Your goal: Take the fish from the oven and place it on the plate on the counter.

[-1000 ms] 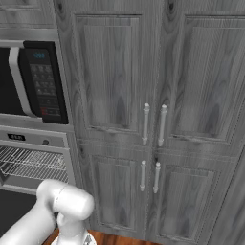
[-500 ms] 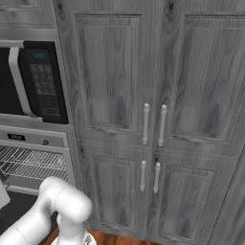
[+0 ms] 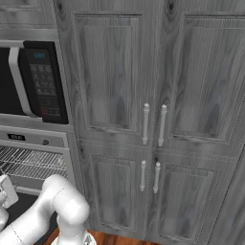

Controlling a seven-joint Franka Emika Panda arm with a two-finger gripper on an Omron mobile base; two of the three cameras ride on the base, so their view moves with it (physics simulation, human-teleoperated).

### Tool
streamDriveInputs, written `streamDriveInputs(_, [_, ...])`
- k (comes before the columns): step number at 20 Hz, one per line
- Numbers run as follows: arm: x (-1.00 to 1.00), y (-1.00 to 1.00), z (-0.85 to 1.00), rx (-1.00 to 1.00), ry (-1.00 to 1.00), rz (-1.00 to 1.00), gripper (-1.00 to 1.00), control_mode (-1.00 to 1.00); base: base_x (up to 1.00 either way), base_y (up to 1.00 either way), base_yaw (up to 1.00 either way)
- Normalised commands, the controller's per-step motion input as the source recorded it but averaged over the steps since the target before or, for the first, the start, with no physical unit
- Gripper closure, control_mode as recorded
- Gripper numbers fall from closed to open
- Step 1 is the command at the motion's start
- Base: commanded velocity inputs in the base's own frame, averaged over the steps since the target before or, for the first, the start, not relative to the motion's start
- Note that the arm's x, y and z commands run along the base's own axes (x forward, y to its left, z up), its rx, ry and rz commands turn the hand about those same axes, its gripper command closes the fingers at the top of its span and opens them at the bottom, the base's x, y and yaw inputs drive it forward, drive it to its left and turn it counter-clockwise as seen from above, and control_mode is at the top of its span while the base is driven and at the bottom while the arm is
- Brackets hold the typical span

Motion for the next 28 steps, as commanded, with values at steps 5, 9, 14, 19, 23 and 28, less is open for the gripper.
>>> streamDriveInputs(5, [0.44, 0.02, -0.29, -0.01, -0.01, -0.03, 1.00, -1.00, 0.00, 0.00, 0.00])
streamDriveInputs(9, [0.47, 0.00, -0.26, 0.00, 0.00, 0.00, 1.00, -1.00, 0.00, 0.00, 0.00])
streamDriveInputs(14, [0.40, 0.00, -0.26, -0.01, 0.03, 0.00, 1.00, -1.00, 0.00, 0.00, 0.00])
streamDriveInputs(19, [0.14, 0.16, -0.12, -0.07, -0.01, 0.00, 1.00, -1.00, 0.00, 0.00, 0.00])
streamDriveInputs(23, [0.00, 0.38, -0.25, -0.15, -0.04, -0.01, -1.00, -1.00, 0.00, 0.00, 0.00])
streamDriveInputs(28, [0.02, 0.23, -0.12, -0.13, -0.05, 0.00, -1.00, -1.00, 0.00, 0.00, 0.00])
